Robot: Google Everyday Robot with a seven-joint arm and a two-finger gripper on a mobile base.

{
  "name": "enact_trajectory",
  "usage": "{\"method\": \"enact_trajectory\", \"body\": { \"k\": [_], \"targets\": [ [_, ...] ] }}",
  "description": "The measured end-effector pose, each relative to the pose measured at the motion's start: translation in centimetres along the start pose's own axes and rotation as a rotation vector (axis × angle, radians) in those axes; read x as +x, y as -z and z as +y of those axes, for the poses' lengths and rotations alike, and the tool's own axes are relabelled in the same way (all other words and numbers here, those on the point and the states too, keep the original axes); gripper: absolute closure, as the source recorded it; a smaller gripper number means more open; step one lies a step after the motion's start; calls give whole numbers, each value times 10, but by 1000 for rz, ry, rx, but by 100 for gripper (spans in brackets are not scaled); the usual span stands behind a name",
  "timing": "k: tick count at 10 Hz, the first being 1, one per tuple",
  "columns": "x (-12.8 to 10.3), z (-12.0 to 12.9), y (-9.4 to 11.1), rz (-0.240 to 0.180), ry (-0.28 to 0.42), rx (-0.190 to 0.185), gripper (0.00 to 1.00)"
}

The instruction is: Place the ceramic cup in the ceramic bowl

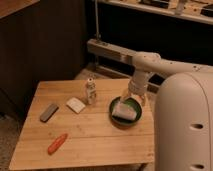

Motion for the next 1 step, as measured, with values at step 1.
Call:
{"method": "enact_trajectory", "body": {
  "k": [1],
  "targets": [
    [0,-1,-1,-1,1,0,23]
  ]
}}
